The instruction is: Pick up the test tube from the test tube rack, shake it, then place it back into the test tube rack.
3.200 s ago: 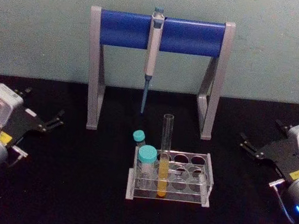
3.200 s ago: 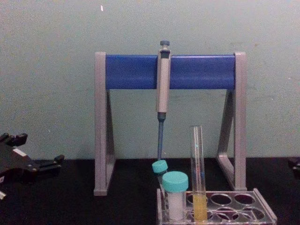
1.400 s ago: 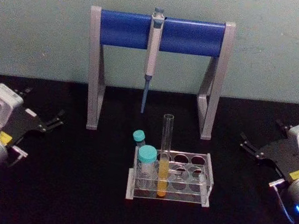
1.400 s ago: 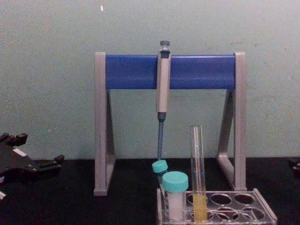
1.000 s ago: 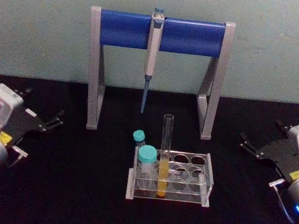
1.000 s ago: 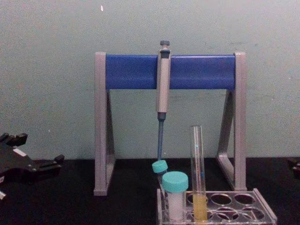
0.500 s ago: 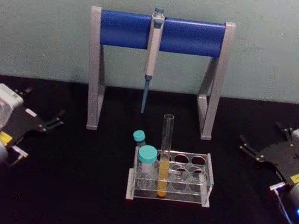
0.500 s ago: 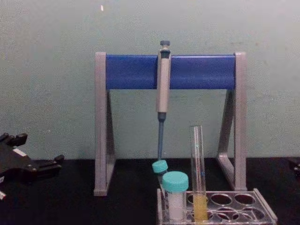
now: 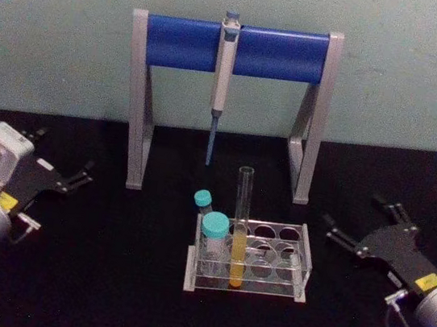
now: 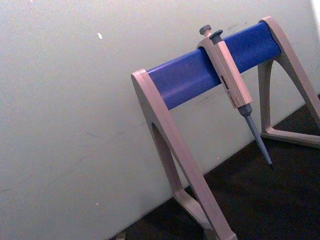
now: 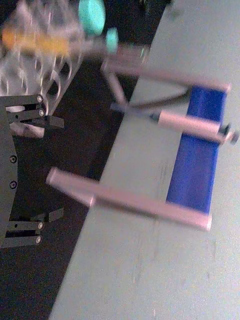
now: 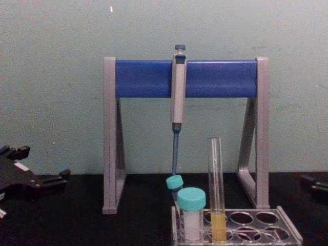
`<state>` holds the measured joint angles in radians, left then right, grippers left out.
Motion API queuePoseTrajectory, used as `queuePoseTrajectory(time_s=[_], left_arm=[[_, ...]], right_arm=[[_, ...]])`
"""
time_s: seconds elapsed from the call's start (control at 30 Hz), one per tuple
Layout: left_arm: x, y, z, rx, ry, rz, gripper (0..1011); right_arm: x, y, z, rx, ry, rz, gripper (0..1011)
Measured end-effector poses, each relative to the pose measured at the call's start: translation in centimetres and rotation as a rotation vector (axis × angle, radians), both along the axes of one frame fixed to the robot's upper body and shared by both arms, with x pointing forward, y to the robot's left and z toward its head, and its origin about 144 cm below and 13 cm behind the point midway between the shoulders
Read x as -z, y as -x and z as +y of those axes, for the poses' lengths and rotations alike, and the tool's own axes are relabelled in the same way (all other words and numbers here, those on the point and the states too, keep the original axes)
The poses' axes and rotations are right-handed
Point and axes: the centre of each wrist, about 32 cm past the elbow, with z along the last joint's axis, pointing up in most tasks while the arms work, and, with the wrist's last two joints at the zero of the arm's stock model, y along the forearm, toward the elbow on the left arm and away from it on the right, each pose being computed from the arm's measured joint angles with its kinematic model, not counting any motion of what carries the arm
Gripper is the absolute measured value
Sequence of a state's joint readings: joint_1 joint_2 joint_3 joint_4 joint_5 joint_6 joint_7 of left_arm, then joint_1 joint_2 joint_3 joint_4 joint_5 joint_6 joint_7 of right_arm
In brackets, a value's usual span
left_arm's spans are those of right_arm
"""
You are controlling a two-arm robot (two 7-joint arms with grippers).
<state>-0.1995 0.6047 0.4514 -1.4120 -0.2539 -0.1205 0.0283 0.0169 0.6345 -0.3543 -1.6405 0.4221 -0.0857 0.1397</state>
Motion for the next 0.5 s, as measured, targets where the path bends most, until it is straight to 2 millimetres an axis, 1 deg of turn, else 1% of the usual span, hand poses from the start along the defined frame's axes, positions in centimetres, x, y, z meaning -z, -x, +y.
queuePoseTrajectory(time_s=[0.1,0.23,0.3,0.37,0.5], left_arm=[[0.0,0.0,0.0,0.0,0.0,0.0,1001],[0.0,0.0,0.0,0.0,0.0,0.0,1001],[0.0,0.0,0.0,0.0,0.0,0.0,1001],[0.0,0.0,0.0,0.0,0.0,0.0,1001],[0.0,0.0,0.0,0.0,0.0,0.0,1001]], right_arm=[[-0.4,0.6,0.5,-0.073,-0.06,0.034,1000],[-0.7,0.8,0.8,-0.131,-0.102,0.058,1000],[-0.9,0.7,1.2,-0.187,-0.136,0.088,1000],[-1.0,0.7,1.3,-0.199,-0.142,0.094,1000],[-1.2,0.1,1.9,-0.275,-0.182,0.135,1000]])
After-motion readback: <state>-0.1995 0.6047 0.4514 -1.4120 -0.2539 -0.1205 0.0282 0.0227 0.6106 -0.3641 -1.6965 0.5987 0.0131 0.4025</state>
